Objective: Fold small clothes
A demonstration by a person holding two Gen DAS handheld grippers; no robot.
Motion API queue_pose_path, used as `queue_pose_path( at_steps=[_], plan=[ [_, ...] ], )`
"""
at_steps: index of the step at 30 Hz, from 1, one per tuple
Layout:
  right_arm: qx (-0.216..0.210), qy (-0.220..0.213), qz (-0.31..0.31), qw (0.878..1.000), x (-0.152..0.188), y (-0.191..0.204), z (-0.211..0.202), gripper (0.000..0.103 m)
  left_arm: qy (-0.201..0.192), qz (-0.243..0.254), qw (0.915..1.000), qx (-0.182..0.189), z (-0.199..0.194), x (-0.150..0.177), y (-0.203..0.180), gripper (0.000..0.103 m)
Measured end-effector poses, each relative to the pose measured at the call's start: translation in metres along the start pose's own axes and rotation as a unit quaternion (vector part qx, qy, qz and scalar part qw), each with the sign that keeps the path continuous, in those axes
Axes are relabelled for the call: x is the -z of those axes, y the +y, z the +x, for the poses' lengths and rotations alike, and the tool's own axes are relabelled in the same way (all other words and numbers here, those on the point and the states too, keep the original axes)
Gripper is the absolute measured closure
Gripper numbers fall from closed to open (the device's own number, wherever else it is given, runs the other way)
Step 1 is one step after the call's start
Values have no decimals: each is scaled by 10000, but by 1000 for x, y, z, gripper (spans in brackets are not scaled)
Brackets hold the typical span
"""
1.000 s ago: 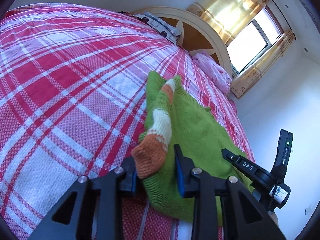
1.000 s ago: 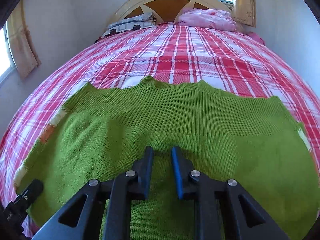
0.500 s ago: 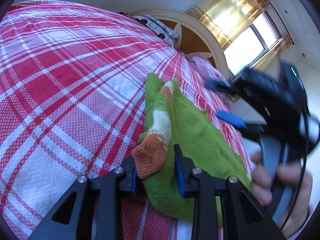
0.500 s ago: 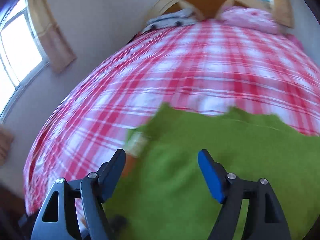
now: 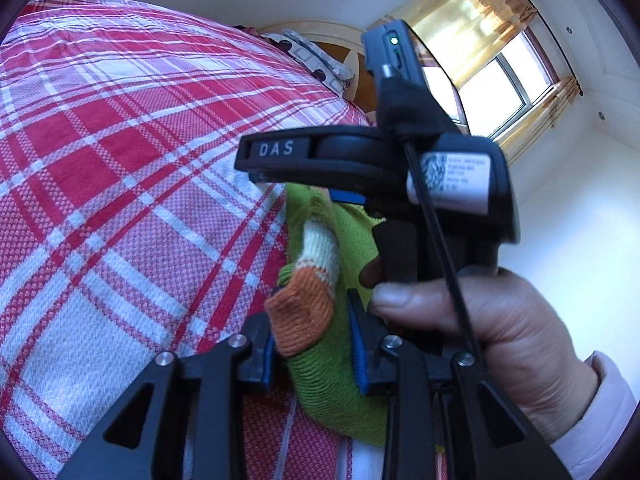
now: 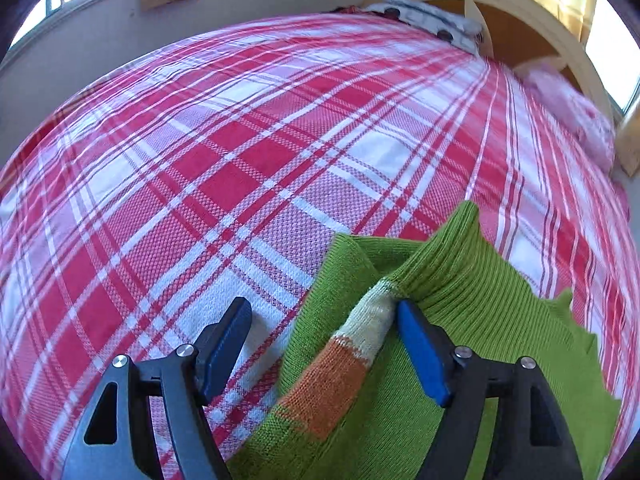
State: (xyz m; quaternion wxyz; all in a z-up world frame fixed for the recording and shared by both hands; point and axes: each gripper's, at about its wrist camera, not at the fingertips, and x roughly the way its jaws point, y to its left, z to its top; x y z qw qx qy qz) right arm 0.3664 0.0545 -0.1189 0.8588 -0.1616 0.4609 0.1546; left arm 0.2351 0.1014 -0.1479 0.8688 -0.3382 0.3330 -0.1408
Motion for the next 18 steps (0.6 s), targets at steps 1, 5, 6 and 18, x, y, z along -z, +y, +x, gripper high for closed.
queue_pose_path(
  at_steps=[1,5,6,18],
  plan=[
    [-9,-17,105,9999,1,-4,-1,36,2,1,10000,-4,0,0,0,71],
    [-37,-23,657,9978,2,-32,-7,81,11,25,10000,-9,1,0,-2,69],
    [-120,-38,753,9971,3,-36,-9,84,12,42,10000,-5,1,0,-3,68],
    [-1251,-664,2254,9639,24,-89,-43,90,108,368,9992,60,0,1,-18,78]
  ],
)
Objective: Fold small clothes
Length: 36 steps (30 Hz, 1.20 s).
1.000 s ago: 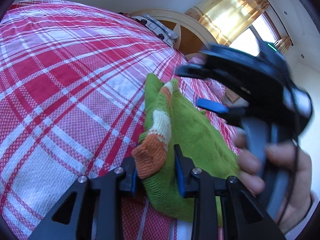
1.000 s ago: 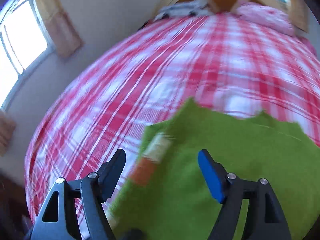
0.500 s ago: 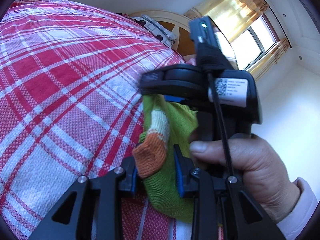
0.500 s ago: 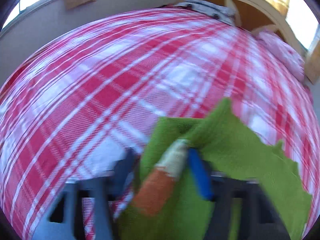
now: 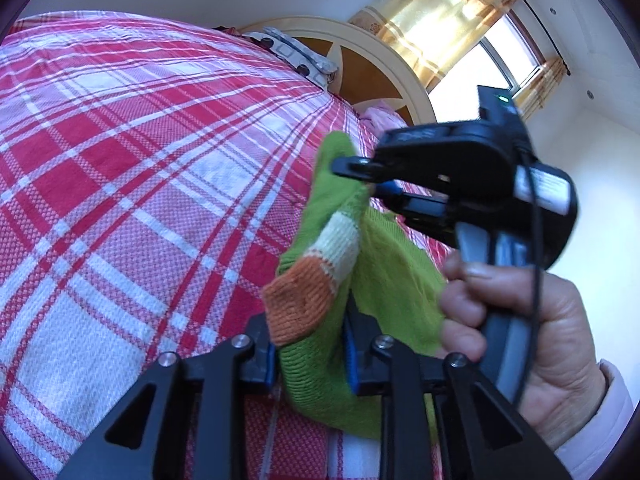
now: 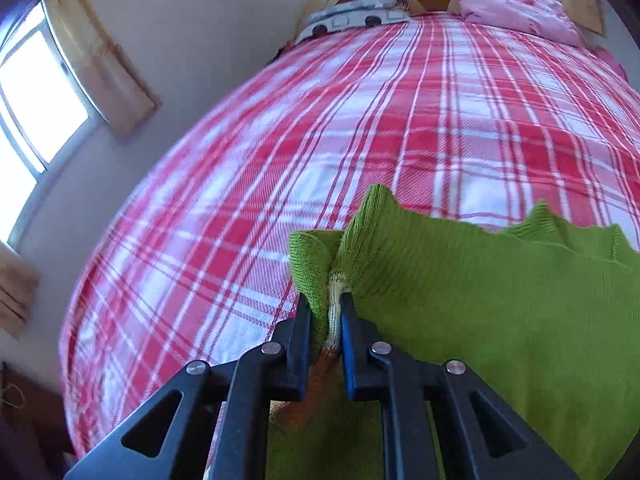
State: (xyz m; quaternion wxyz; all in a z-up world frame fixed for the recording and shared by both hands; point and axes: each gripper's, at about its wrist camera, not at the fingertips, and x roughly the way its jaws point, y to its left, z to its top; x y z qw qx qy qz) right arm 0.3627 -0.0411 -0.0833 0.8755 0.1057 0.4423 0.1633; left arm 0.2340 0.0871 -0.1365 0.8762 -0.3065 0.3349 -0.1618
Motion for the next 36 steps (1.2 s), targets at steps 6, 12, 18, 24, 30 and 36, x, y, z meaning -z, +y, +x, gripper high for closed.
queue_pose_path(
  at_steps=[6,12,18,24,30,36],
  plan=[
    [-308,-338,213,9987,-2,-26,-37,91,-250,887,9957,-106,-10,0,-40,78],
    [-795,-651,30,9947,-6,-58,-65,91,-286,1573,9871,-76,-12,1,-87,79],
    [-691,-823,95,9942,-6,-91,-90,91,-225,2357,9715,95,-4,21,-134,83],
    [-522,-979,142,9937,1,-136,-119,91,-15,2618,9645,337,8,37,-166,83],
    [-306,-1046,178,9939,7,-176,-141,92,188,2972,9533,498,20,59,-201,83],
    [-73,-1092,148,9939,21,-217,-164,92,388,3258,9416,758,29,86,-232,83]
  ],
)
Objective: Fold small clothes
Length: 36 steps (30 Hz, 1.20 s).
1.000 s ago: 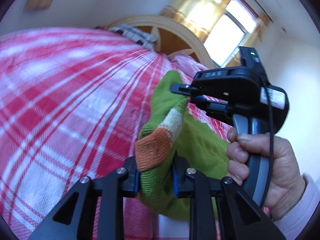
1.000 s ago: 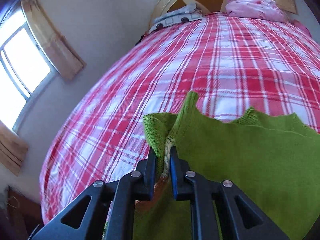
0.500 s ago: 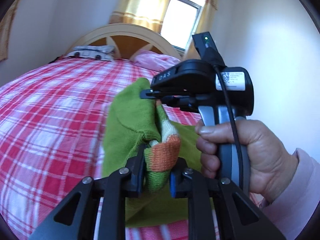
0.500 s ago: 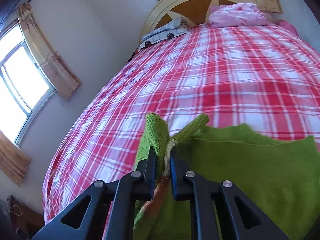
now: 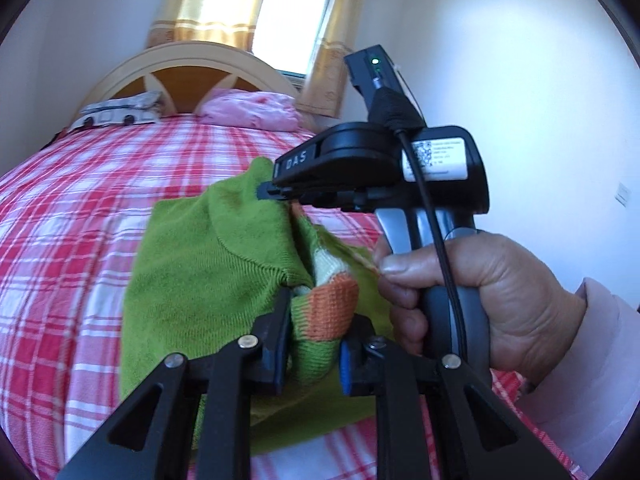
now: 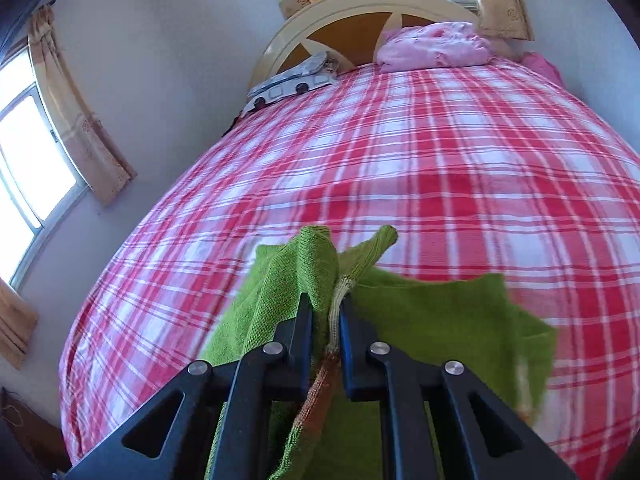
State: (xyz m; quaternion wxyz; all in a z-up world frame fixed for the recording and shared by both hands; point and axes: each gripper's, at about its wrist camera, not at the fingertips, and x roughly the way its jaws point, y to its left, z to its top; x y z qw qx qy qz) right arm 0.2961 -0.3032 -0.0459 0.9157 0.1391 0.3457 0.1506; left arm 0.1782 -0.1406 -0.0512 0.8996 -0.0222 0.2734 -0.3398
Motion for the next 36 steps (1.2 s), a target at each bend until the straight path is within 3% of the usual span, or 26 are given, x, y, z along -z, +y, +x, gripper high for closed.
queue_pose_path(
  at_steps=[12,23,25,28,32,34,36],
  plan=[
    [257,-82,372,9989,24,-70,-27,92,465,453,9970,430,35,12,-64,83],
    [440,137,688,9966,55,-114,-7,92,1081,397,9922,478,54,29,-71,83],
    [381,147,796,9960,55,-117,-7,92,1121,369,9916,525,48,31,-70,81],
    [454,195,871,9950,57,-119,-17,88,1193,323,9904,622,29,36,-65,68],
    [1674,-229,164,9855,67,-92,-69,86,1000,196,9923,708,-12,46,-42,64],
    [1550,-425,2,9870,84,-75,-100,86,907,210,9942,534,-29,50,-28,55],
    [1184,-452,76,9919,100,-63,-119,86,802,136,9959,388,-42,53,-13,55]
  ],
)
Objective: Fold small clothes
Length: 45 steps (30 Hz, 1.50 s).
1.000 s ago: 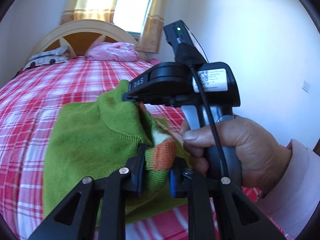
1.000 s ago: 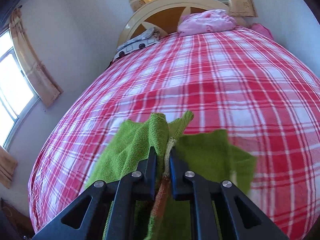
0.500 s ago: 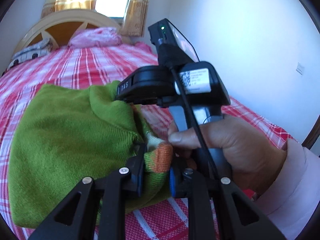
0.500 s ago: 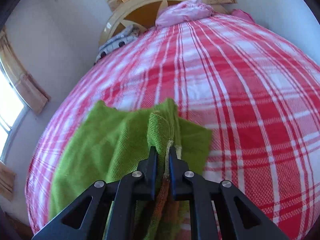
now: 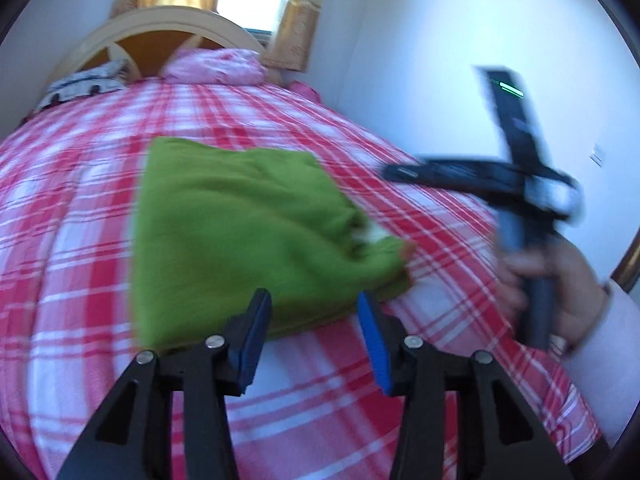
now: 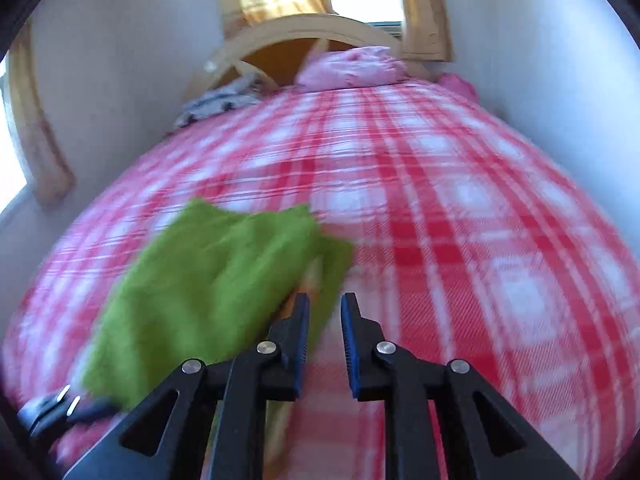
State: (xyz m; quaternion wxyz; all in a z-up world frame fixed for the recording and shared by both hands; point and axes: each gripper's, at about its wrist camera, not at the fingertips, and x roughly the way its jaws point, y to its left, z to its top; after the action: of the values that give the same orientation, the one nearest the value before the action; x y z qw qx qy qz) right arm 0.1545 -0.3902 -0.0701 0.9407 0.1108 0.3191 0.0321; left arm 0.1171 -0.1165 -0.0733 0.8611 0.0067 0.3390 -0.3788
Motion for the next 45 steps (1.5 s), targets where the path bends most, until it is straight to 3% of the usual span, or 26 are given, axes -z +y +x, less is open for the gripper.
queue_pose_path(
  at_steps=[5,8,9,11,12,14,17,20,22,23,24,26,27,29,30,31,35,41,45],
  plan=[
    [-420,-94,-134,9990,34,33,-33,84,-57,-552,9982,-245,-8,-9,33,55],
    [-373,237,-545,9975,44,57,-18,64,-7,-525,9968,-599,4,-20,40,49],
    [-299,355,-604,9971,49,61,-11,64,54,-456,9960,-763,9,-22,40,48],
    [-126,641,-595,9961,61,58,3,64,126,-406,9940,-1012,19,-24,46,47],
    [-79,777,-537,9955,66,55,7,76,217,-406,9924,-1138,26,-25,50,47],
    [-40,764,-593,9953,76,53,3,84,445,-525,9901,-1223,32,-16,61,46],
    [-152,816,-435,9956,80,42,-8,85,466,-765,9897,-1120,33,-4,72,34],
    [-267,781,-306,9961,74,37,-19,85,424,-910,9895,-1043,30,-3,76,33],
    [-395,503,-180,9978,61,41,-28,85,427,-957,9890,-1042,32,-3,77,32],
    [-461,385,-114,9981,54,43,-30,80,427,-955,9888,-1060,33,-3,77,32],
    [-544,264,-12,9982,46,45,-29,63,424,-922,9888,-1091,34,-4,76,32],
    [-584,145,80,9982,33,51,-17,38,427,-883,9889,-1121,36,-5,75,31],
    [-551,145,49,9984,29,54,-8,38,428,-886,9889,-1117,36,-5,76,31],
    [-456,417,-33,9981,27,60,13,39,427,-924,9890,-1075,36,-5,77,31],
    [-315,682,-90,9971,29,62,28,71,427,-944,9891,-1050,36,-4,77,31],
    [-157,905,-206,9956,32,65,40,89,431,-961,9892,-1018,35,-3,78,31],
    [405,673,-673,9946,33,72,35,89,435,-990,9896,-943,36,-2,79,26],
    [88,512,-250,9983,44,51,40,88,517,-863,9899,-996,39,-3,75,22],
    [-182,688,-68,9974,39,41,24,86,536,-866,9907,-902,26,-4,80,22]
  ],
)
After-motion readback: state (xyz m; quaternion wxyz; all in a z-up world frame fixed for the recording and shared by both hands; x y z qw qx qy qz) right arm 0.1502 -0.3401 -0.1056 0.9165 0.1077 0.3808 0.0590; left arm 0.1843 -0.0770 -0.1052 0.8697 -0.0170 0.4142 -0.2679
